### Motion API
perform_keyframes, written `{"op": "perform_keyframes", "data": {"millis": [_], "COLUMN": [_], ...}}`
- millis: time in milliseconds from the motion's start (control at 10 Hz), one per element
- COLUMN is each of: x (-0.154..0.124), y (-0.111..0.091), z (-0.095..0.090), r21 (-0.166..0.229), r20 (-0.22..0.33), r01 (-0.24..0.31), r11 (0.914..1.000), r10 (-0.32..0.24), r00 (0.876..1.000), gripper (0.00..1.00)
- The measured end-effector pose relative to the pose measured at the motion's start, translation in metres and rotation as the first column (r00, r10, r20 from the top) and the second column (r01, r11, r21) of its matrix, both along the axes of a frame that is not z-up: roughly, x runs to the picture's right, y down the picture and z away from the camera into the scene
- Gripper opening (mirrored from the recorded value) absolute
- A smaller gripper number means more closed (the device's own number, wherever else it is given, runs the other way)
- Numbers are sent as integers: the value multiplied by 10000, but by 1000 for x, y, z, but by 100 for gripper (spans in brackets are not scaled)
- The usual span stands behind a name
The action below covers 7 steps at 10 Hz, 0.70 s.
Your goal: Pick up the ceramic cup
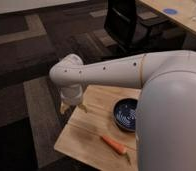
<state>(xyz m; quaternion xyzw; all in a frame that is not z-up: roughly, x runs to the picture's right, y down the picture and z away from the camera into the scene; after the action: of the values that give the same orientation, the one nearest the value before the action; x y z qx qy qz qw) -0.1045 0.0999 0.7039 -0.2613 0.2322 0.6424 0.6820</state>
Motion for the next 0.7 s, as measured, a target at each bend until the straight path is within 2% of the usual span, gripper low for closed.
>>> {"op": "perform_keyframes", "data": {"millis": [300, 400, 600, 700], "x": [5, 21, 36, 64], "y": [-2, -11, -20, -29], "z": [0, 2, -1, -7], "r21": [14, -69, -276, -620], "r20": [-127, -378, -192, -194], "r01": [71, 83, -72, -196], "r11": [10000, 9999, 9996, 9979], "r10": [-71, -85, 67, 184], "r00": [9999, 9993, 9998, 9996], "gripper": [65, 65, 65, 65]}}
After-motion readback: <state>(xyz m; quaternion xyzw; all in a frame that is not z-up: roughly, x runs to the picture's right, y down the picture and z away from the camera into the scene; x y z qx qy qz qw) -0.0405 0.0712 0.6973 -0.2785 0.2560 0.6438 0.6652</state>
